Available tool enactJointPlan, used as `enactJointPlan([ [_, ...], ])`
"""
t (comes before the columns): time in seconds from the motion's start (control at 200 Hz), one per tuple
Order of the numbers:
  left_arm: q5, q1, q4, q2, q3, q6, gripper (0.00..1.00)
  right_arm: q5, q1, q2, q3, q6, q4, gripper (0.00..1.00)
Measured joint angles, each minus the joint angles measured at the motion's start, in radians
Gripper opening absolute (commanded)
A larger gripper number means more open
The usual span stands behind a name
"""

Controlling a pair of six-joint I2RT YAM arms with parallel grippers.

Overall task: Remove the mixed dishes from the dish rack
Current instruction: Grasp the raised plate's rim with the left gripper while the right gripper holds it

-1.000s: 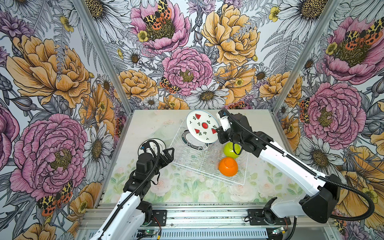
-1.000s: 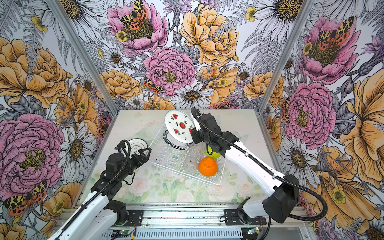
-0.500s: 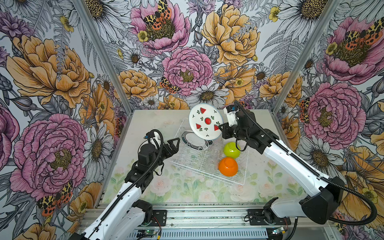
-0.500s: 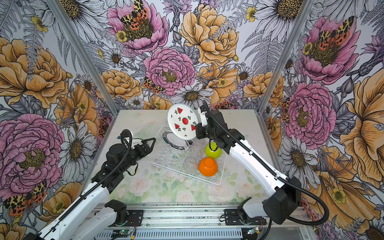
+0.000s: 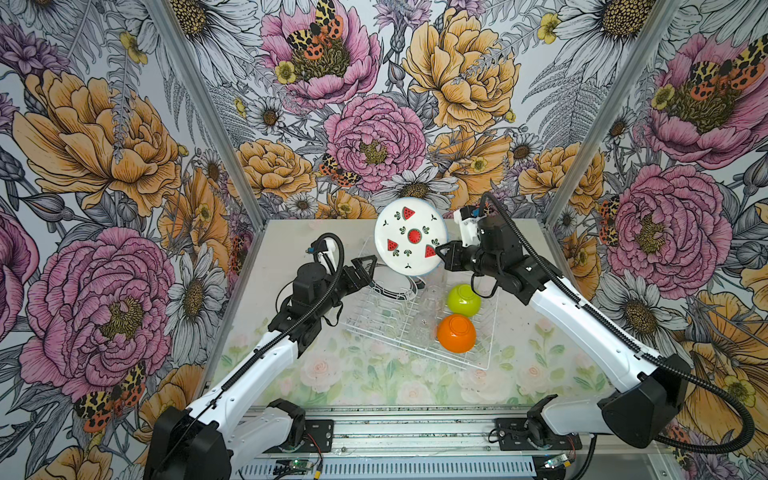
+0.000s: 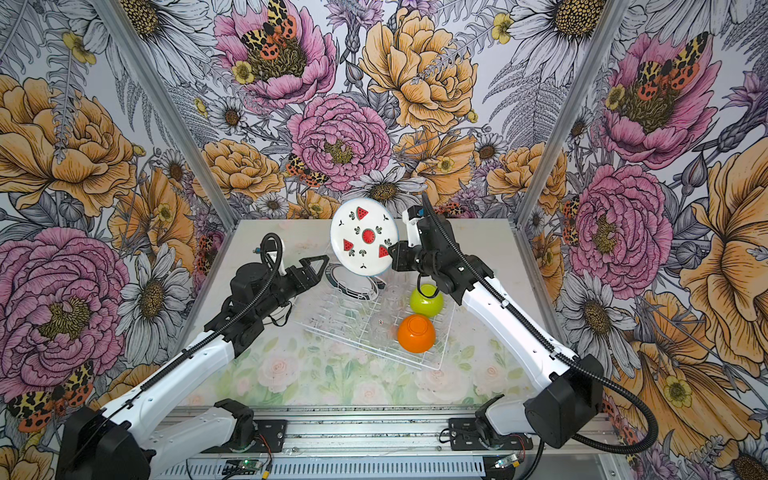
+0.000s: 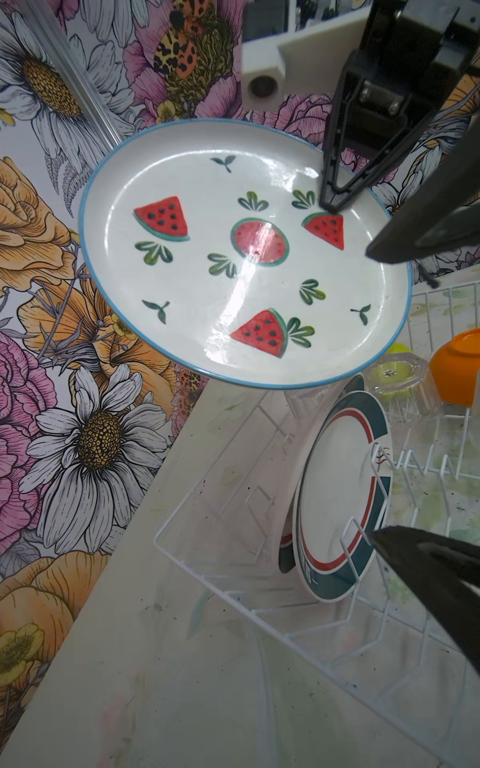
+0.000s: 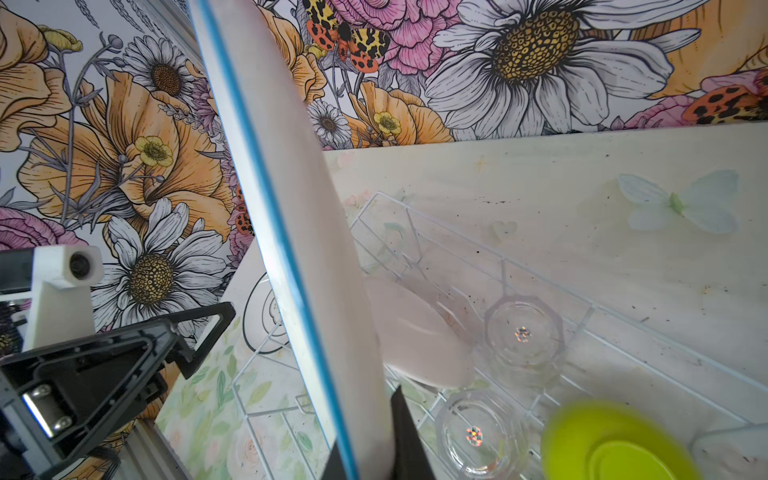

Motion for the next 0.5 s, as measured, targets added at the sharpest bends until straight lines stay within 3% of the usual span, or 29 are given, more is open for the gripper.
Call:
enactJointPlan([
  [0.39, 0.108, -0.004, 0.16, 0.142, 0.068, -0.013, 0.99, -0.115, 0.0, 0.0, -0.068, 0.145, 0.196, 0.0],
  [0.5, 0.135, -0.004, 0.232, 0.164, 0.069, -0.037, 0.94, -0.136, 0.0, 0.0, -0.089, 0.174, 0.21, 0.0],
])
